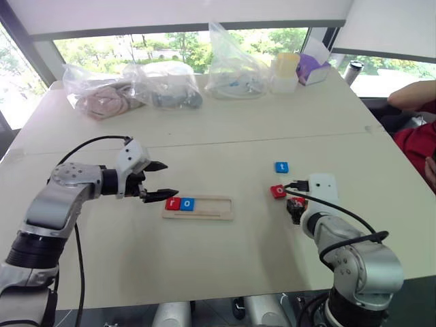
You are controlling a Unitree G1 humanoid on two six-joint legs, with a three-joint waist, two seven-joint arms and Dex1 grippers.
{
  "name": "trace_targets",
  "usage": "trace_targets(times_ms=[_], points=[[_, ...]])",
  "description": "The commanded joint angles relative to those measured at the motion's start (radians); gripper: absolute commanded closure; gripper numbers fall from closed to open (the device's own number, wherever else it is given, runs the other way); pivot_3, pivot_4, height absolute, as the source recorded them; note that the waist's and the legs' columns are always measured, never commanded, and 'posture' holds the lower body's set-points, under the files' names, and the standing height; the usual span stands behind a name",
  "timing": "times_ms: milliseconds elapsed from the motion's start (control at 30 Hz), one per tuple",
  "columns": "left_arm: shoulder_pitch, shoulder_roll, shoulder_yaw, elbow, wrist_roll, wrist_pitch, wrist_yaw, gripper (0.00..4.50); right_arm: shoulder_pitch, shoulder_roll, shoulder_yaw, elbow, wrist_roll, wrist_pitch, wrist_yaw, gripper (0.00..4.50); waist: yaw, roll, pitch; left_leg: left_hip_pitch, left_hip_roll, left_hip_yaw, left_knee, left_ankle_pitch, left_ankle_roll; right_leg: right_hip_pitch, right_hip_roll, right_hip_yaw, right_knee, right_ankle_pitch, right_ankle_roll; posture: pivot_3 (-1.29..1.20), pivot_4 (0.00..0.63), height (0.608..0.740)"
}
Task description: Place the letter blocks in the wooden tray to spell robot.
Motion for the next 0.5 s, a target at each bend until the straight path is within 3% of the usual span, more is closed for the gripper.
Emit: trace_targets(times_ms=[33, 167, 233, 333, 400, 500], points=[[0.000, 0.001, 0.006, -0.021, -0.001, -0.011, 0.004, 0.00, -0.006, -0.039, 0.000, -0.032, -0.009, -0.016, 0.015, 0.07, -0.001, 0.000, 0.000, 0.000, 0.000, 0.000, 0.000, 0.000, 0.000, 0.000, 0.000, 0.000, 0.000, 0.000, 0.000, 0.00, 0.150, 0.740], [0.003, 0.000, 0.007, -0.015, 0.003, -0.014, 0.004, 0.00, -0.038, -0.122, -0.056, -0.053, -0.003, -0.048, 0.070, 0.07, 0.000, 0.000, 0.000, 0.000, -0.001, 0.001, 0.001, 0.000, 0.000, 0.000, -0.001, 0.000, 0.000, -0.001, -0.001, 0.00, 0.150, 0.740], [0.002, 0.007, 0.008, -0.005, 0.006, -0.019, -0.005, 0.00, -0.072, -0.233, -0.089, -0.043, 0.048, -0.058, 0.173, 0.07, 0.000, 0.000, 0.001, 0.000, -0.001, 0.001, 0.001, 0.000, 0.000, 0.000, -0.001, 0.000, 0.000, -0.001, -0.001, 0.00, 0.150, 0.740], [-0.021, 0.017, 0.024, 0.016, -0.024, 0.003, -0.038, 0.00, -0.126, -0.481, -0.221, 0.028, 0.239, -0.157, 0.513, 0.07, 0.000, 0.000, 0.002, 0.000, -0.001, 0.001, 0.001, 0.000, 0.000, 0.000, -0.001, 0.000, -0.001, -0.001, -0.001, 0.00, 0.150, 0.740], [-0.045, 0.030, 0.019, 0.003, -0.066, 0.045, -0.094, 0.00, 0.001, -0.690, -0.250, 0.108, 0.298, -0.396, 0.800, 0.07, 0.006, -0.002, 0.003, 0.000, -0.001, 0.001, 0.001, 0.000, 0.000, 0.001, -0.001, 0.000, -0.002, -0.001, -0.001, 0.00, 0.150, 0.740], [-0.065, 0.075, 0.006, -0.045, -0.119, 0.100, -0.177, 0.00, 0.166, -0.837, -0.196, 0.291, 0.284, -0.747, 1.050, 0.07, 0.012, -0.010, 0.002, 0.002, 0.001, -0.002, -0.002, -0.002, 0.004, 0.008, 0.001, -0.005, -0.009, -0.003, 0.000, 0.00, 0.150, 0.740]])
